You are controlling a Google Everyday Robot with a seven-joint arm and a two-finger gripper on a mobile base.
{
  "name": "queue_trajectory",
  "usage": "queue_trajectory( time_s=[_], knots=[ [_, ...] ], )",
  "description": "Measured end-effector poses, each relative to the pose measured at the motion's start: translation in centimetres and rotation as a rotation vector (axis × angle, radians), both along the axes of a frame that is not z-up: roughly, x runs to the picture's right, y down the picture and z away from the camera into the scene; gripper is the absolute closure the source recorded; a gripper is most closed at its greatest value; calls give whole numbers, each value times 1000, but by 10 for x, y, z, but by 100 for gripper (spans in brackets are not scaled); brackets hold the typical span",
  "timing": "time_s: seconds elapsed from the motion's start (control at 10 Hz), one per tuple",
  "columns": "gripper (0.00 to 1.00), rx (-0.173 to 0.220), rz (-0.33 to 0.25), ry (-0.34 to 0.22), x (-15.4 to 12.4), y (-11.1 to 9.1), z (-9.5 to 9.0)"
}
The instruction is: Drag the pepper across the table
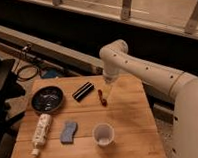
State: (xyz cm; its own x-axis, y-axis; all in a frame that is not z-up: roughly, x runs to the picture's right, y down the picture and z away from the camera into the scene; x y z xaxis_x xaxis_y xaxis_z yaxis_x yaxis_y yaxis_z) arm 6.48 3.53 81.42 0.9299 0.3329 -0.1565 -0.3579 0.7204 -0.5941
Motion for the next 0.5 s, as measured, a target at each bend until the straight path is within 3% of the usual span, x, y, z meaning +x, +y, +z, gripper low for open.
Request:
queue_trajectory(
  time_s=[0.1,0.3,0.5],
  knots=[
    [15,-3,25,11,2,-1,2],
    [15,-17,164,88,3,2,12],
    [15,-23,378,199,8,5,22]
  ],
)
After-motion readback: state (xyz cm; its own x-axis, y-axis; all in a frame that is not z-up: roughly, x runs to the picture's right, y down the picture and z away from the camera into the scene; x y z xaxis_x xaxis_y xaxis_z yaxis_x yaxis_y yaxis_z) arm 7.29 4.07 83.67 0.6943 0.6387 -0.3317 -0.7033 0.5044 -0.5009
